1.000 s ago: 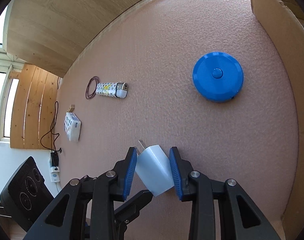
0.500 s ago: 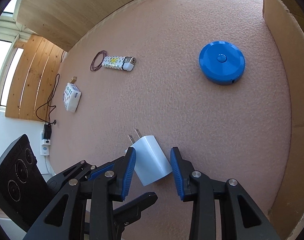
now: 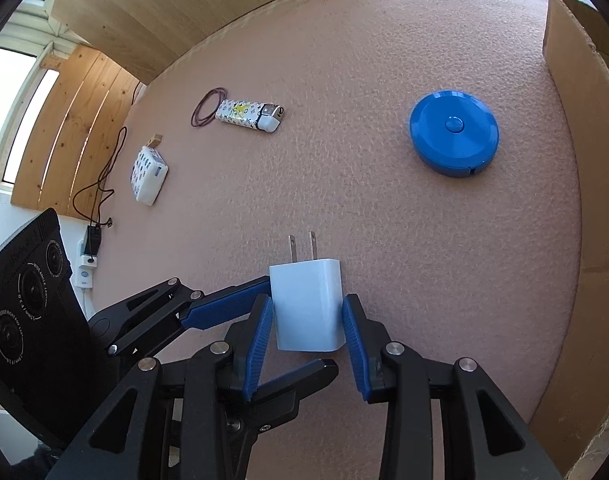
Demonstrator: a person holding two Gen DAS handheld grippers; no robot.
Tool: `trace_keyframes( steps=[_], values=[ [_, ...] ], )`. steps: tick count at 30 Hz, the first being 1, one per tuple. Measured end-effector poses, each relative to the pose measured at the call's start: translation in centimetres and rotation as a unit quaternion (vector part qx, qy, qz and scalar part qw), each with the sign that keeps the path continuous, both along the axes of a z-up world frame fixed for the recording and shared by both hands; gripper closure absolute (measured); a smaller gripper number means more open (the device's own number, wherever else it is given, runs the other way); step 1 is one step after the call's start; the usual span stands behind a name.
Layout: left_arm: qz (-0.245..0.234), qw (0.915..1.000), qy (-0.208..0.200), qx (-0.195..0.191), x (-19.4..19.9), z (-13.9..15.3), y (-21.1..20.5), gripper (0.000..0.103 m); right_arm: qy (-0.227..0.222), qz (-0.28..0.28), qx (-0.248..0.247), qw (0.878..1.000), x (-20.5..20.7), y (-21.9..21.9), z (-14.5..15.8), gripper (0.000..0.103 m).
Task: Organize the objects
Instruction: 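Close the right tool on the white charger, then carry the white charger with the right tool into the box and release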
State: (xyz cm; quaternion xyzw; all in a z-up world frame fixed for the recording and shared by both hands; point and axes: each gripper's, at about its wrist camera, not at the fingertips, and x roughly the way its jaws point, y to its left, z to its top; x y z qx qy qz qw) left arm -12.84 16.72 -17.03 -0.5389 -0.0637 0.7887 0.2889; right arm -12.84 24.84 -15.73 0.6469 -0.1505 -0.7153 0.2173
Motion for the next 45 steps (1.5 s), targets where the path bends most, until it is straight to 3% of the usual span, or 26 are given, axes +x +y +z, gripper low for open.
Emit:
trace_keyframes(
  steps=[14,29,45],
  values=[
    [0.007,0.9998,-0.001,0.018,-0.4,-0.1,-0.2,0.045,-0.002,0.014,-0.007,1.0,-0.3,0.4,0.0,0.067],
    [-0.02,0.998,0.048,0.035,0.5,3.9,1.3,0.045,0.037,-0.029,-0.008,0.999,0.0,3.2,3.2,0.069],
    [-0.098,0.9892,0.096,0.053,-0.3,9.7,9.3,0.045,0.09,-0.096,0.019,0.991,1.1,10.7,9.1,0.069]
  ],
)
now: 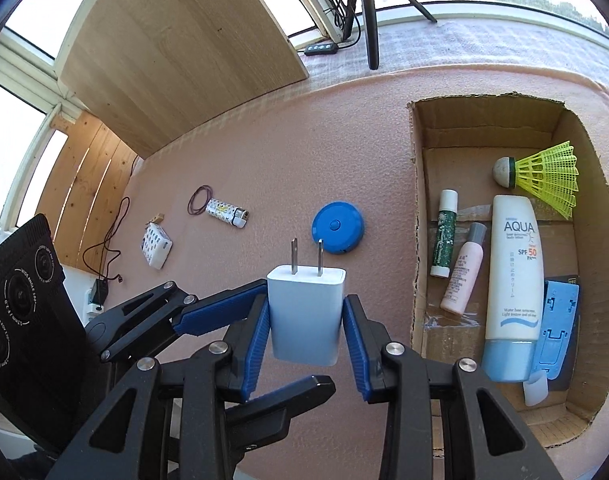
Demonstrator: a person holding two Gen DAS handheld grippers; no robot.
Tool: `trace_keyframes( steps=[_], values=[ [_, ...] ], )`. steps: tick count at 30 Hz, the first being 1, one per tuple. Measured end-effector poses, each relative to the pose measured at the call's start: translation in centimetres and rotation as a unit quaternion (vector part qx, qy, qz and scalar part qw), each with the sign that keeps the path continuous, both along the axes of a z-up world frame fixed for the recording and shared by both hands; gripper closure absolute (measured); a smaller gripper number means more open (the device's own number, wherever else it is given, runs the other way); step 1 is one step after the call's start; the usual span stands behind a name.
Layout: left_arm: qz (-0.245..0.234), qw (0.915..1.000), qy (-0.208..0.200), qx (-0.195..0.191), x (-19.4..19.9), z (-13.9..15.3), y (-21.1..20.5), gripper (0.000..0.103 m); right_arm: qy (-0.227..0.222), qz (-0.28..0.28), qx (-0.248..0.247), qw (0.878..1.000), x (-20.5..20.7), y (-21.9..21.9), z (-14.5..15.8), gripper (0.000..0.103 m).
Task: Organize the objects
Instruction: 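Carry the white charger with the right tool into the box and release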
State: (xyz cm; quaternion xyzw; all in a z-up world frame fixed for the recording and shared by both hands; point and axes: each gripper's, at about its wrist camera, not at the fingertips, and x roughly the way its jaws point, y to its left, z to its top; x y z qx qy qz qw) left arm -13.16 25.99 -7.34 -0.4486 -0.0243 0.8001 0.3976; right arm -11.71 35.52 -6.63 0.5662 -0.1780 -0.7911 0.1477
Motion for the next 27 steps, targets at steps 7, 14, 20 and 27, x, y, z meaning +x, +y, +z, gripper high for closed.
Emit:
trace_keyframes(
  steps=[7,14,20,27],
  values=[
    [-0.044,0.999,-0.003,0.003,0.5,0.2,4.7,0.045,-0.003,-0.039,0.009,0.999,1.9,3.9,0.2,0.069],
    [-0.08,0.9967,-0.016,-0.003,1.6,-0.8,8.6,0.045,-0.018,-0.067,0.017,0.997,3.7,6.6,-1.0,0.069],
    [-0.095,0.9951,-0.022,-0.012,2.0,-1.5,10.4,0.045,-0.026,-0.083,0.017,0.996,4.6,7.9,-1.7,0.069],
    [-0.092,0.9943,-0.046,-0.028,1.7,-2.2,11.2,0.032,-0.019,-0.076,0.023,0.997,4.8,8.1,-1.6,0.065]
  ],
)
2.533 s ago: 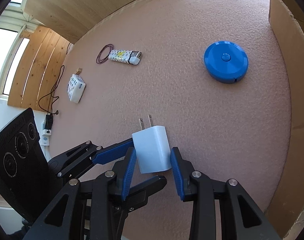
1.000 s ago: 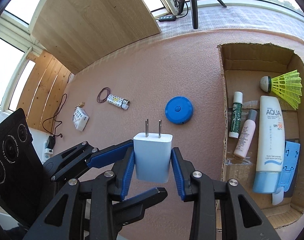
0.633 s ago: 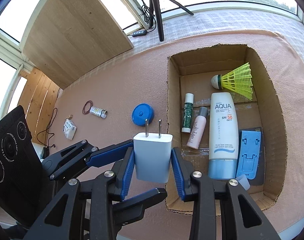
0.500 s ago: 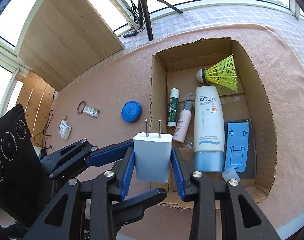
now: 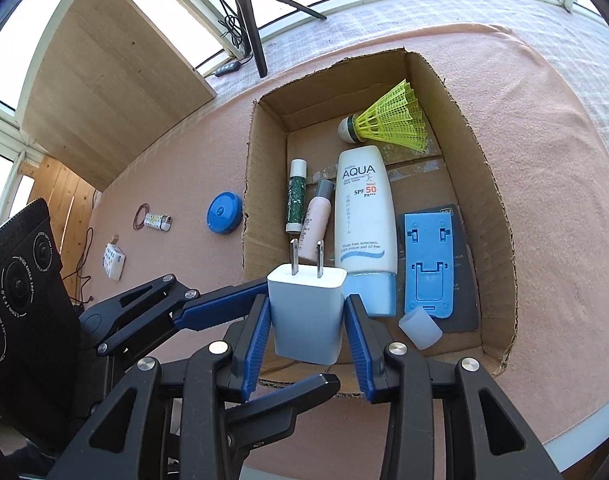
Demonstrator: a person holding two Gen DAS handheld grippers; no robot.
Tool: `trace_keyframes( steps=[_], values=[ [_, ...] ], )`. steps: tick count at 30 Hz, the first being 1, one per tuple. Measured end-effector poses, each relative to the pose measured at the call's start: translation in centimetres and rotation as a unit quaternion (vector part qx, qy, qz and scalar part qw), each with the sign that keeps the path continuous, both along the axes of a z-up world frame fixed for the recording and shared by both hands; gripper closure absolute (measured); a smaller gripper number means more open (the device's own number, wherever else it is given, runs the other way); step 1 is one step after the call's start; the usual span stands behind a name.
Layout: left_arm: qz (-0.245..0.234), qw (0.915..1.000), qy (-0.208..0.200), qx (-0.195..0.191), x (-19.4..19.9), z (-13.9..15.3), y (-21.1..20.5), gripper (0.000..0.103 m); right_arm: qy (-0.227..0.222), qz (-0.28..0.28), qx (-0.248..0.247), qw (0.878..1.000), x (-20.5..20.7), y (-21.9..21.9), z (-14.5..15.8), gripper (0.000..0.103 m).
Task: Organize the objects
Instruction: 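Carry the white charger with the right tool into the box and release, then move both tools over the patterned tube and rubber band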
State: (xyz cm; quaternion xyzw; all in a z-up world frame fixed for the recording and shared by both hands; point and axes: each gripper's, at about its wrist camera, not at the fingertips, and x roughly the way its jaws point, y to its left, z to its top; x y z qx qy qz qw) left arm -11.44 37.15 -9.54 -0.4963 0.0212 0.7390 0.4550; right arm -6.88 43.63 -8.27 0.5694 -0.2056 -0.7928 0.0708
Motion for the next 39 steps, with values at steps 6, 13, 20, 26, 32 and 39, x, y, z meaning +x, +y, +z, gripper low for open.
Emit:
trace_keyframes(
  steps=[6,13,20,26,32,39],
  values=[
    [0.007,0.9998,0.007,-0.019,0.1,-0.5,-0.4,0.026,0.018,-0.015,0.071,0.997,-0.1,0.1,0.6,0.042],
    [0.014,0.9997,0.005,-0.02,-0.1,-0.4,-1.3,0.026,0.018,-0.017,0.078,0.997,-0.2,0.0,0.4,0.042],
    [0.03,0.999,0.012,-0.031,-0.5,-0.1,-2.9,0.026,0.038,-0.002,0.091,0.995,-0.7,-1.2,0.6,0.042],
    [0.061,0.9976,0.009,-0.031,-1.5,0.4,-5.6,0.026,0.051,0.019,0.11,0.993,-1.4,-3.3,0.7,0.042],
    [0.098,0.9945,0.014,-0.033,-2.7,0.9,-9.0,0.026,0.085,0.028,0.127,0.988,-2.2,-5.2,1.6,0.042],
    [0.159,0.9865,0.007,-0.039,-4.7,0.7,-14.1,0.026,0.116,0.047,0.126,0.984,-3.2,-8.1,2.3,0.042]
  ],
)
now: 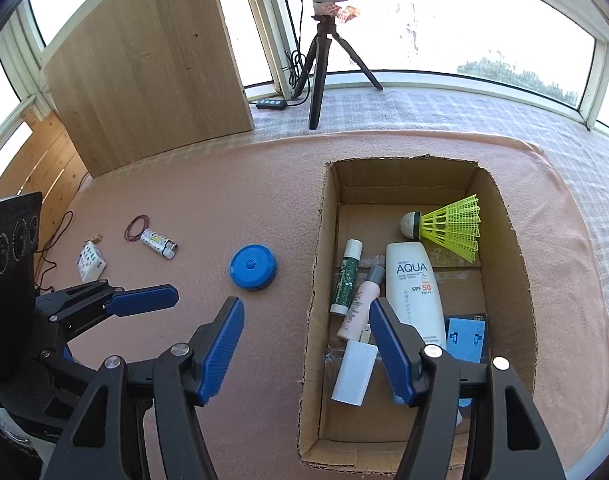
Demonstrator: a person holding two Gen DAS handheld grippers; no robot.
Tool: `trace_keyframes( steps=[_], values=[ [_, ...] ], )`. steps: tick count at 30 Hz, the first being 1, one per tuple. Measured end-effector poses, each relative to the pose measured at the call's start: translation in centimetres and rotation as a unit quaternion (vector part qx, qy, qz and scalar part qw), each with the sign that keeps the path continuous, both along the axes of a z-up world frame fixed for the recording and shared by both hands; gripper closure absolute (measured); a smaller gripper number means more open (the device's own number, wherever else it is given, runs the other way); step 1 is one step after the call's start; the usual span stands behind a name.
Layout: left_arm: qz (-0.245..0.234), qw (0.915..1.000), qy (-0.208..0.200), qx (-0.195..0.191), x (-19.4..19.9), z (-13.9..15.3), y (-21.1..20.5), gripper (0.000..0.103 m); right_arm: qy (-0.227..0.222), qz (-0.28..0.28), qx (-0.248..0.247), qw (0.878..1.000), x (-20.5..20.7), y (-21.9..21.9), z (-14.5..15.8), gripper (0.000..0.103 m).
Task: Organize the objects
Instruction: 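Move both tools over the patterned tube and rubber band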
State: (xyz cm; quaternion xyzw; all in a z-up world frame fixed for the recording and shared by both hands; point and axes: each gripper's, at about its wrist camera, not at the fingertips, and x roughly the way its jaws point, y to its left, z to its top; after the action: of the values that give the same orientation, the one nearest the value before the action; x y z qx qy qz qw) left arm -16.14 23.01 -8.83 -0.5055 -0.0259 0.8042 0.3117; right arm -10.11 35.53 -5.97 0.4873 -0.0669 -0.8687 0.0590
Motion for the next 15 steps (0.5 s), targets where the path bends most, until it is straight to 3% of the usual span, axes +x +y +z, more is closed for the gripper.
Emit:
trace_keyframes(
  steps=[15],
  values=[
    [0.127,0.9916,-0.006,-0.025,-3.3,-0.8,-12.1,0.026,-0.018,0.057,-0.029,0.998,-2.8,-6.7,-2.0,0.042]
  ],
)
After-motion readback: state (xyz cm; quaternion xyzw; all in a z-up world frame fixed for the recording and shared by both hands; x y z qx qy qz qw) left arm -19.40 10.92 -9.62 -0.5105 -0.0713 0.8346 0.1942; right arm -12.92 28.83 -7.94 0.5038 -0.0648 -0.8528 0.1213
